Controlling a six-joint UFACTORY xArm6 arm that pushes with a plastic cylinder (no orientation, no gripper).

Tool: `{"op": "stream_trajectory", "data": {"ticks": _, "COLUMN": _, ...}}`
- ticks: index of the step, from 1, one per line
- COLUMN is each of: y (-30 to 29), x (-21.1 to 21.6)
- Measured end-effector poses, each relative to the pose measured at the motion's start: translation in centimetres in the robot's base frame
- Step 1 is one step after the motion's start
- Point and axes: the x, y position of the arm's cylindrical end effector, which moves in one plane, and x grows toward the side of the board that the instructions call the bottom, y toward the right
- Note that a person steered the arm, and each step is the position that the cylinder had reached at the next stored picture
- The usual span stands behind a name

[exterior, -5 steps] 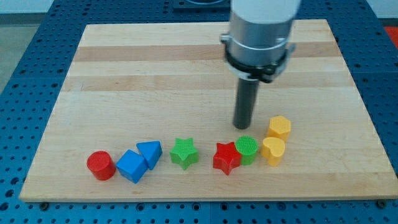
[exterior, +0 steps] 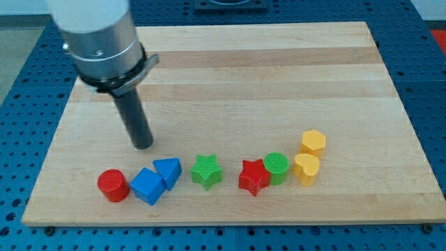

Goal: Move the red circle top right to the green star

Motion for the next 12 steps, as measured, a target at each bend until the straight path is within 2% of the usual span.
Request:
{"op": "stream_trajectory", "data": {"ticks": 1, "y": -1.7, "x": 2.8}}
{"op": "stream_trajectory", "data": {"ticks": 3, "y": -7.6, "x": 2.0}}
{"op": "stream_trajectory", "data": {"ticks": 5, "y": -8.2, "x": 8.7}}
{"op": "stream_trajectory", "data": {"ticks": 6, "y": -6.9, "x": 10.4}}
{"op": "stream_trajectory", "data": {"ticks": 7, "y": -3.9, "x": 10.5}}
{"op": "stream_trajectory", "data": {"ticks": 9, "y": -3.4, "x": 8.0}}
{"op": "stream_trajectory", "data": {"ticks": 11, "y": 1.8, "x": 6.5}}
{"op": "stream_trajectory", "data": {"ticks": 12, "y": 3.5, "x": 3.7}}
